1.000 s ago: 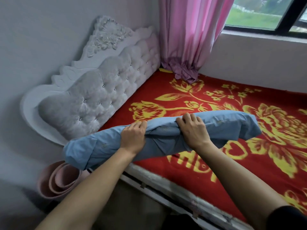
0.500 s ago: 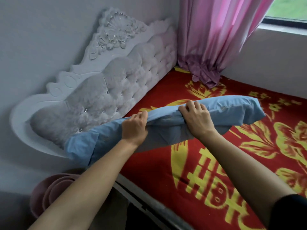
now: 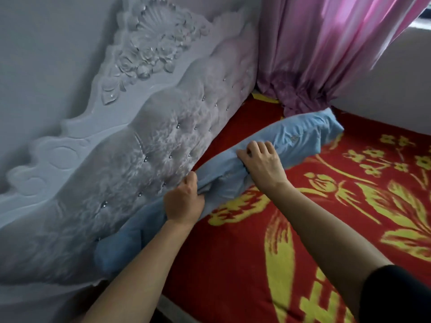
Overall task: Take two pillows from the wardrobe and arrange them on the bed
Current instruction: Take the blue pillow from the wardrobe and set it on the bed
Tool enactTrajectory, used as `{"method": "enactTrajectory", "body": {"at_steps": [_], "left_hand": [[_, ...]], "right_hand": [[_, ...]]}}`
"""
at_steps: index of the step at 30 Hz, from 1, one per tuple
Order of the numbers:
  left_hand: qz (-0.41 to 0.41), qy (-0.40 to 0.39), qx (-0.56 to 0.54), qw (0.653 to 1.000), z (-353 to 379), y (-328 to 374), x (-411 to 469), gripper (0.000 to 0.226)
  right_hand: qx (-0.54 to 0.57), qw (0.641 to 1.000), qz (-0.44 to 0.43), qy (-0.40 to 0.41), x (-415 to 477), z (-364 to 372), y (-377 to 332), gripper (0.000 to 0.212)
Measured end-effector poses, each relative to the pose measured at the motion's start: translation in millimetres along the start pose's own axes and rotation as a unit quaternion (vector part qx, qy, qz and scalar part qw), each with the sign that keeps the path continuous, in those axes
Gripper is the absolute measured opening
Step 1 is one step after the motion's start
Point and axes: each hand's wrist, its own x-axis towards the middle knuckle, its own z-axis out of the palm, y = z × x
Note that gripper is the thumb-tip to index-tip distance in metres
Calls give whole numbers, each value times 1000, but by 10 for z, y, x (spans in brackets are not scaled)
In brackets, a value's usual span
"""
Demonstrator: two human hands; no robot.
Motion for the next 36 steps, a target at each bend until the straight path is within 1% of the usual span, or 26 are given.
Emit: {"method": "enactTrajectory", "body": {"at_steps": [2, 4, 6, 8, 9, 11, 13, 15, 17, 18, 19, 20, 21, 23, 25, 26, 27, 29, 31, 33, 34, 35, 36], "left_hand": [[7, -19, -14, 1000, 231, -101, -60, 36], [8, -69, -25, 997, 526, -106, -203, 41], [-20, -129, -52, 990, 859, -44, -370, 40], [-57, -183, -84, 978, 1177, 26, -550, 39], [-47, -208, -82, 974, 1345, 59, -662, 46], [16, -253, -22, 967, 1626, 106, -897, 69], [60, -303, 27, 951, 1789, 107, -1133, 82], [117, -376, 44, 918, 1960, 7, -1389, 77], [157, -488, 29, 858, 2083, -105, -1592, 67], [167, -532, 19, 830, 2117, -140, -1644, 63], [174, -554, 9, 814, 2138, -157, -1656, 61], [173, -553, -8, 815, 2160, -167, -1636, 58], [155, -533, -33, 831, 2183, -176, -1588, 55], [95, -472, -78, 873, 2245, -205, -1412, 49], [85, -404, -70, 908, 2333, -254, -1185, 48], [87, -367, -57, 924, 2383, -294, -1063, 49], [83, -333, -40, 938, 2436, -345, -932, 52], [45, -285, -5, 957, 2546, -477, -661, 61], [-28, -292, 4, 956, 2680, -640, -379, 75], [-102, -336, -20, 936, 2813, -798, -121, 93], [-131, -359, -33, 923, 2884, -874, -17, 100], [-153, -381, -40, 911, 2948, -944, 53, 105], [-169, -402, -39, 899, 2998, -998, 92, 107]], "right_hand": [[58, 998, 39, 1, 37, 341, -115, 40], [113, 990, 84, -25, -86, 710, -226, 53], [155, 973, 132, -108, -276, 1070, -302, 66], [210, 938, 191, -196, -494, 1431, -359, 75], [243, 917, 222, -226, -615, 1578, -377, 80], [275, 886, 259, -268, -881, 1823, -387, 87], [290, 862, 286, -302, -1194, 2050, -351, 87], [313, 831, 322, -329, -1476, 2293, -273, 75], [347, 789, 352, -366, -1705, 2497, -266, 61], [363, 768, 364, -382, -1798, 2569, -294, 58], [376, 748, 380, -394, -1877, 2620, -345, 59], [387, 728, 401, -400, -1933, 2651, -414, 65], [400, 712, 418, -398, -1969, 2676, -493, 72], [424, 702, 438, -368, -1978, 2721, -673, 83], [444, 693, 469, -321, -1932, 2745, -861, 95], [452, 682, 493, -297, -1897, 2758, -951, 102], [460, 665, 521, -275, -1863, 2771, -1039, 108], [474, 611, 585, -244, -1821, 2811, -1180, 120], [479, 545, 646, -238, -1828, 2862, -1248, 134], [496, 493, 674, -239, -1878, 2920, -1268, 144], [508, 483, 675, -231, -1903, 2965, -1279, 145], [516, 486, 672, -217, -1926, 3004, -1295, 145], [519, 498, 665, -198, -1940, 3032, -1317, 144]]}}
